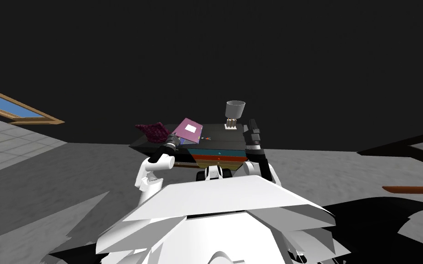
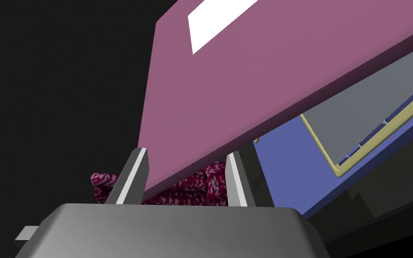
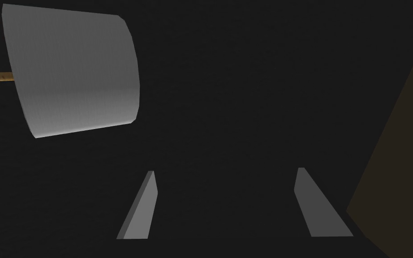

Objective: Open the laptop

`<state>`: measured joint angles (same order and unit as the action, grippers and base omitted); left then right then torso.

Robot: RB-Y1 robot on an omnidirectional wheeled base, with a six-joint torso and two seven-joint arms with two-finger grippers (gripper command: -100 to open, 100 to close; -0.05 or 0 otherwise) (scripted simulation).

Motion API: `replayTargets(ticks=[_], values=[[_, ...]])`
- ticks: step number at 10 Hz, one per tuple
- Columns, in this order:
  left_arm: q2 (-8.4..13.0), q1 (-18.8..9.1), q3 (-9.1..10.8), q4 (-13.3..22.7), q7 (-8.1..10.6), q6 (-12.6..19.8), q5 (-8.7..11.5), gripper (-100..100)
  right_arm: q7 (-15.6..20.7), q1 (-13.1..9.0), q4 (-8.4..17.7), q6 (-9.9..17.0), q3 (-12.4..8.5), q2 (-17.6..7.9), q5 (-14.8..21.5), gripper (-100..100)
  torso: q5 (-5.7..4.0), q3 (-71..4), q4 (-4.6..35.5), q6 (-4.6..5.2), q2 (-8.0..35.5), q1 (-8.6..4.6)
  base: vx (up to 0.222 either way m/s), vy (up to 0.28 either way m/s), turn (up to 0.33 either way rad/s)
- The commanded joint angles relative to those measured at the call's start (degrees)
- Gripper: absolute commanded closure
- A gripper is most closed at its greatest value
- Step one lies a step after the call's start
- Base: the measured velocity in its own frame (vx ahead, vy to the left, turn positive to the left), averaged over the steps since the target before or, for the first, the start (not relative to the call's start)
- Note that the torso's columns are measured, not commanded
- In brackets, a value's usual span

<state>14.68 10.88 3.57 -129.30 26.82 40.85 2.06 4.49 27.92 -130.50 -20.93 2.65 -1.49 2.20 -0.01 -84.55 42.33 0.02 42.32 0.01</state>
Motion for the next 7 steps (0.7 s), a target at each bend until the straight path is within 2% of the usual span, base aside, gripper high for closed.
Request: replayTargets(ticks=[1,2,3,7], values=[[-2.7,0.2,-0.39,2.3,2.23,-1.6,2.6,100,0.0,0.0,0.0,0.0,0.0,0.0,0.0,0,0.05,0.0,0.0,-0.03,0.0,0.08,-0.012,0.108,0.004],[-3.7,0.1,-0.52,3.2,2.99,-2.0,3.5,100,0.0,0.0,0.0,0.0,0.0,0.0,0.0,0,0.02,0.0,0.0,-0.07,0.0,0.09,-0.014,0.090,0.015],[-2.7,0.3,-0.41,1.3,2.89,-0.4,2.8,-100,0.0,0.0,0.0,0.0,0.0,0.0,0.0,0,-0.01,0.0,0.0,-0.07,0.0,-0.02,0.012,0.038,-0.005],[-1.0,1.9,0.00,-5.2,4.91,4.6,3.0,-100,0.0,0.0,0.0,0.0,0.0,0.0,0.0,0,-0.09,0.0,0.1,-0.01,0.0,-0.14,0.036,-0.005,-0.011]])
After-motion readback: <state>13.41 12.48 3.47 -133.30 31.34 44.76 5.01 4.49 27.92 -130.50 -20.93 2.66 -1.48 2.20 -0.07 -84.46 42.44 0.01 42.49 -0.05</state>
